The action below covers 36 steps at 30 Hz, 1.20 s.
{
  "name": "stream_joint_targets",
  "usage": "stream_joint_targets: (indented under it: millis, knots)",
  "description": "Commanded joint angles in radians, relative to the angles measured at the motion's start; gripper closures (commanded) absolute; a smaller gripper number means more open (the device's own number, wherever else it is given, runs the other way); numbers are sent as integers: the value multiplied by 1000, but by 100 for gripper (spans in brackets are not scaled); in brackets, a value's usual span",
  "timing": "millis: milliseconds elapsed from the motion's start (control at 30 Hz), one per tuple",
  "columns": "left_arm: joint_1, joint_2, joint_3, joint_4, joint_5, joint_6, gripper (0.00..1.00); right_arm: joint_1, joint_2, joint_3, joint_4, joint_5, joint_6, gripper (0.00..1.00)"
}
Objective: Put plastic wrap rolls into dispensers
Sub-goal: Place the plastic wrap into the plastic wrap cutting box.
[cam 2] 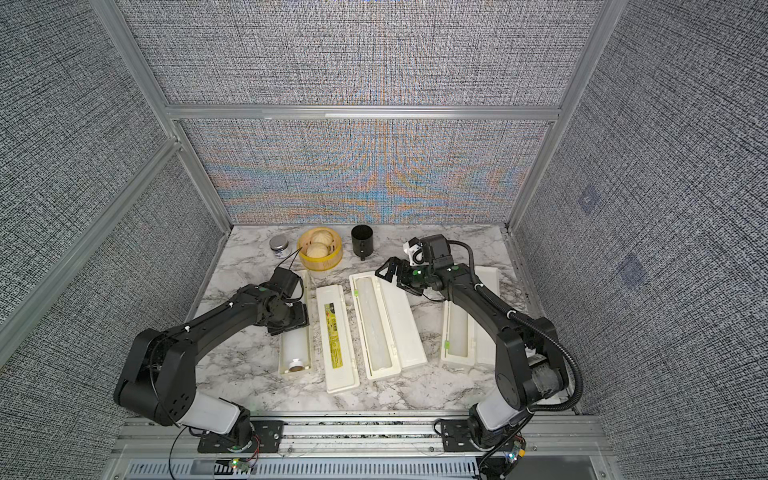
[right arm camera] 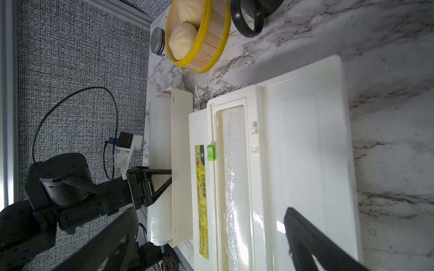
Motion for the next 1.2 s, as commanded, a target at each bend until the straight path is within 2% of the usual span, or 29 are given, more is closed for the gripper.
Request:
stream_joint_targets:
  millis: [0,200,400,567,733,900,1033,1167]
  knots:
    - [-3,6,-2,52,-10,5,50,1,5,3,13,-16,4,1]
    - [-3,9,-23,35,-4,-2,34,0,-6,-6,11,-14,-2,1]
    - [-3,-25,17,-22,-8,-6,18,8,-27,-8,-3,-3,-22,1]
    - [-2,-78,62,-53,-8,-13,12,40,-33,26,-84,66,-66,1]
    - [3,-117,98,-116,-27,-5,12,145,-24,121,-250,244,-146,1]
    - [32,-179,73,-120,-15,31,11,297,26,206,-362,409,-164,1]
    - [91,-228,49,-133,-7,80,9,426,131,300,-458,515,-150,1]
    - [178,-272,-34,-63,67,90,8,528,243,397,-522,593,-110,1]
